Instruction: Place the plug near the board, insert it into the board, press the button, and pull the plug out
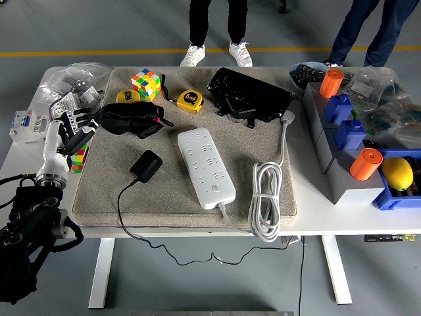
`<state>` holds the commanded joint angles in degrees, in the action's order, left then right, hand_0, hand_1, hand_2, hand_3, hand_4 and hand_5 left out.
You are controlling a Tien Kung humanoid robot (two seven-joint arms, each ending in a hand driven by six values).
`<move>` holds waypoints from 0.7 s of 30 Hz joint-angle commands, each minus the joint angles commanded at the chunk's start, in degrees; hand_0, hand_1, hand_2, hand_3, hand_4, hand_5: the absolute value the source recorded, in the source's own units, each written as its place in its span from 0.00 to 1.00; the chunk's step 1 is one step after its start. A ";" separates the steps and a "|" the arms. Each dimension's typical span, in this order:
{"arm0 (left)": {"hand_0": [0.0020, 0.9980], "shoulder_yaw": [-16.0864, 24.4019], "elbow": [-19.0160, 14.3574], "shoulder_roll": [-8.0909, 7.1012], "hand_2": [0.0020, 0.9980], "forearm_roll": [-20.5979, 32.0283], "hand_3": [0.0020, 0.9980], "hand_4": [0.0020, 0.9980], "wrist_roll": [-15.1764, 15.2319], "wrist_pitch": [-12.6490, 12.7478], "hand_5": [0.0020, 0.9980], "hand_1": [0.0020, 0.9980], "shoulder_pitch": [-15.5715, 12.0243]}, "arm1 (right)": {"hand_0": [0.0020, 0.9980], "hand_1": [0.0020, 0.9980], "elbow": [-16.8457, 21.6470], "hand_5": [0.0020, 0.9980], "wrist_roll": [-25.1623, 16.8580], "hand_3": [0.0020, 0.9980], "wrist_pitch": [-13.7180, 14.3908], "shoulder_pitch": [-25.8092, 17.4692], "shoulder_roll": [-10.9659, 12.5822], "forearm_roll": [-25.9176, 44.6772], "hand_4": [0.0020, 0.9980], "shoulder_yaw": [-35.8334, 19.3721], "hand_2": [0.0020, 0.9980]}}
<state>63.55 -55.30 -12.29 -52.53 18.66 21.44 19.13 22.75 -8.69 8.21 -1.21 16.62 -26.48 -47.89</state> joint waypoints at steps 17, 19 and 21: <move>0.54 0.28 -1.01 0.10 0.61 -0.02 0.60 0.86 -0.73 -0.52 0.34 0.62 0.37 | 0.61 0.61 0.06 0.27 0.28 0.55 0.03 0.24 0.03 0.01 0.75 -0.36 0.56; 0.54 0.25 -1.02 0.12 0.61 0.02 0.60 0.86 -0.87 -0.61 0.34 0.62 0.45 | 0.61 0.61 0.02 0.27 0.30 0.55 0.03 0.20 -0.01 0.05 0.76 -0.26 0.56; 0.54 0.12 -1.11 0.18 0.61 -0.03 0.60 0.86 -1.04 -0.73 0.34 0.62 0.67 | 0.61 0.61 -0.10 0.27 0.31 0.55 0.07 0.11 -0.12 0.13 0.76 -0.18 0.56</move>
<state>63.68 -56.41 -12.11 -52.56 17.62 20.71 19.80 22.66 -8.38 8.28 -1.10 16.49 -26.35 -48.07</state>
